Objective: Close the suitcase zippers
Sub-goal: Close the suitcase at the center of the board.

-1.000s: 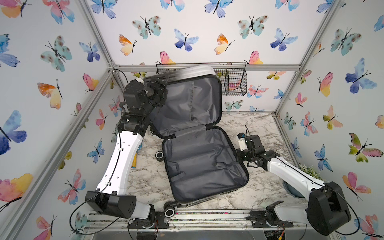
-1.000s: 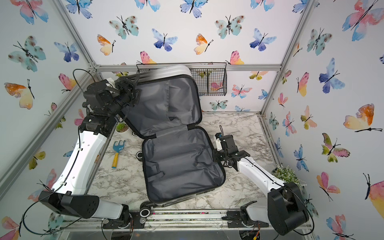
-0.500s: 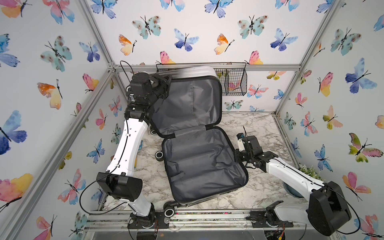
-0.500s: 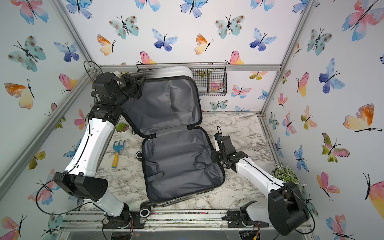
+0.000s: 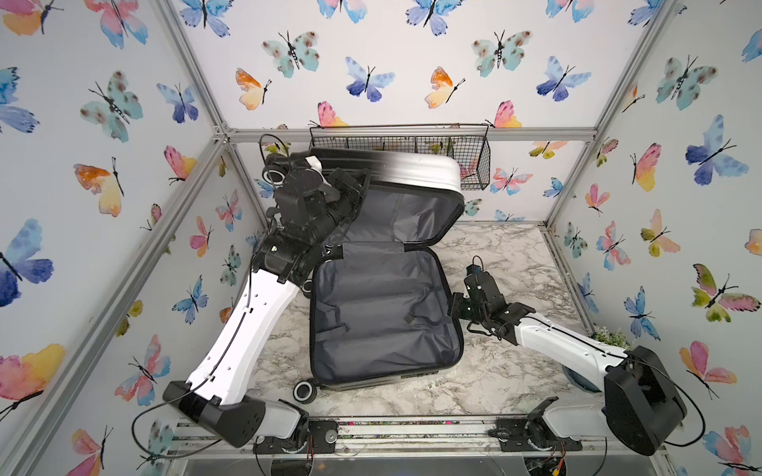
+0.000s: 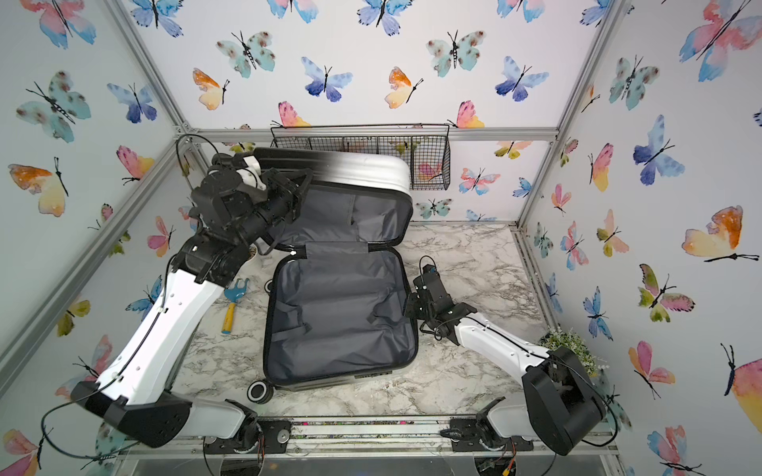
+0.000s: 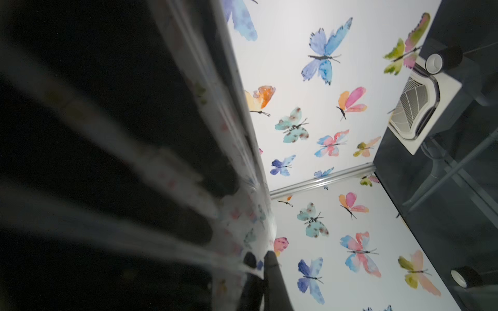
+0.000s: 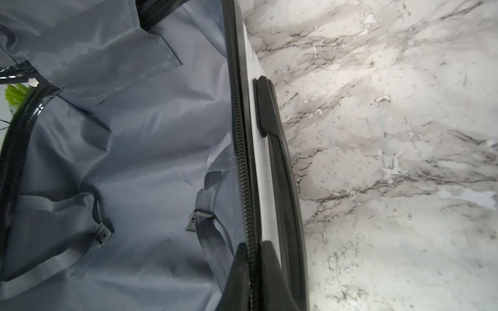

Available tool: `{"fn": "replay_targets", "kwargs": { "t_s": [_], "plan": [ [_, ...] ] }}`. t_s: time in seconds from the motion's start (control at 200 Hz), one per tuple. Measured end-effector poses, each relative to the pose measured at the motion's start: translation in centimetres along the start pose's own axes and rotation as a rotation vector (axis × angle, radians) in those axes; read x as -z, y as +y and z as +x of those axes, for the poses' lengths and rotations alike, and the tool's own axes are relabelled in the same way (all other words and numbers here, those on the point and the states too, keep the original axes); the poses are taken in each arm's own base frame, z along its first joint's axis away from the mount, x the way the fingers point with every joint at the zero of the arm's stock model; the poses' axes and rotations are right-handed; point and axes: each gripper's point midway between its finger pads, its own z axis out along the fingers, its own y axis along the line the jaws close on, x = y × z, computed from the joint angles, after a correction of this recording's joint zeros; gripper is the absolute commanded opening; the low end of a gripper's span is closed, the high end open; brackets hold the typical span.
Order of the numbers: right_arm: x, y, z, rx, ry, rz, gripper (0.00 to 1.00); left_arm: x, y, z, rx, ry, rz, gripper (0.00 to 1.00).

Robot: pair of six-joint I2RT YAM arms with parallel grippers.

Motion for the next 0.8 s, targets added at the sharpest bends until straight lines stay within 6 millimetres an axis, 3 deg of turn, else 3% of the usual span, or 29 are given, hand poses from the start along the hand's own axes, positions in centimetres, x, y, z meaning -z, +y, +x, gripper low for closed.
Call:
{"fn": "replay_targets", "kwargs": {
  "t_s": [0.155,0.245,0.375,0.445,0.566,0.726,0.801],
  "plan": [
    [-0.6,0.9,0.0,-0.052,-0.013,-0.025,0.07,4.0,1.9,2.8,-0.026,0.0,-0.035,0.05],
    [-0.7,1.0,-0.1,-0.054,-0.019,-0.027,0.16,6.6,3.6,3.9,-0.022,-0.009,-0.05,0.12],
    [-0.9,1.3,-0.2,-0.063,-0.023,-0.037,0.22,9.3,6.0,5.2,-0.01,0.014,-0.097,0.33],
    [-1.1,1.3,-0.2,-0.065,-0.025,-0.036,0.26,9.9,7.6,6.0,-0.01,0.046,-0.168,0.51],
    [-1.2,0.9,-0.2,-0.05,-0.031,-0.018,0.38,10.9,10.1,7.6,-0.045,0.13,-0.31,0.66],
    [-0.9,0.2,-0.5,-0.015,-0.042,0.015,0.45,12.8,9.9,7.7,-0.087,0.174,-0.355,0.82],
    [-0.5,-0.1,-0.9,-0.001,-0.05,0.022,0.46,13.6,9.2,7.5,-0.107,0.182,-0.356,0.85]
  ]
}}
